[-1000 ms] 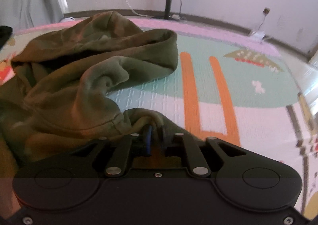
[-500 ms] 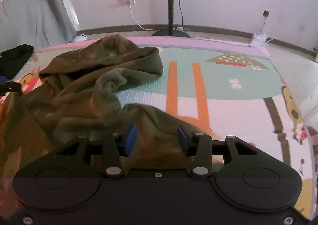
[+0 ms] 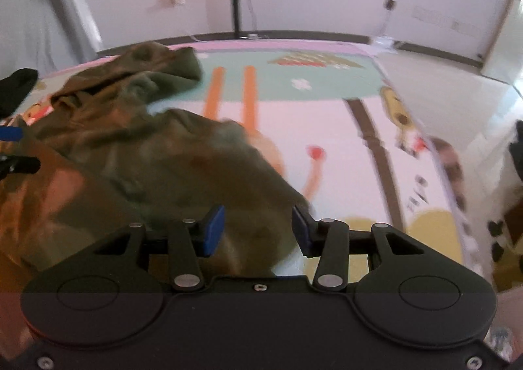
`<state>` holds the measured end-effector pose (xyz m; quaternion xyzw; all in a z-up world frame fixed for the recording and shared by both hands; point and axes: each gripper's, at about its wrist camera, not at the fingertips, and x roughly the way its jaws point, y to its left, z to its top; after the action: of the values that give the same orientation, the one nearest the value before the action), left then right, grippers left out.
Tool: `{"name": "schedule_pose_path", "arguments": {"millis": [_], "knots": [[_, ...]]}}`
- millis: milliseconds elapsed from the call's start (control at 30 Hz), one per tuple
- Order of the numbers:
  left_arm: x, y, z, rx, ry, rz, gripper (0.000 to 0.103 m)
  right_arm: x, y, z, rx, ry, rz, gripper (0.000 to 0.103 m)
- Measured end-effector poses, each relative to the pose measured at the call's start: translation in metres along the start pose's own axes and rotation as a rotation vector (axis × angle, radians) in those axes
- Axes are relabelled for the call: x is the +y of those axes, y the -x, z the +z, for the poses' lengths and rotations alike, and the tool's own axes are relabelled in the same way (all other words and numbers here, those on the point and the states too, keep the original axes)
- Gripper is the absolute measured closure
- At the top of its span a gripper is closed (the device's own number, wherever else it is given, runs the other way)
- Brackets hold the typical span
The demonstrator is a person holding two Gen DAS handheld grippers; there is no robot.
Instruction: Fold clothes
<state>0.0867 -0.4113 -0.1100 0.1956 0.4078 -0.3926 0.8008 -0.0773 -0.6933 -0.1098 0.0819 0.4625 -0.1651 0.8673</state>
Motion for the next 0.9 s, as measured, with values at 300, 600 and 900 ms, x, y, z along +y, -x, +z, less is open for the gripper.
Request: {"name": "schedule_pose_path", "arguments": {"millis": [300,600,900], "knots": [[-0.086,-0.017,-0.013,0.041,-0.136,-0.150,0.021,-0.100,0.053,-0.066,0.038,-0.115,-0.157,0.052],[-0.146,-0.044,-0.013,0.088,-0.219,-0.175,0.021,-0.191,0.062,-0.139,0.122,-0.312,-0.265,0.050],[-0.158,-0.057,-0.011,0.109,-0.231,-0.143,0.012,-0.219,0.031,-0.174,0.196,-0.440,-0.139,0.070]]}}
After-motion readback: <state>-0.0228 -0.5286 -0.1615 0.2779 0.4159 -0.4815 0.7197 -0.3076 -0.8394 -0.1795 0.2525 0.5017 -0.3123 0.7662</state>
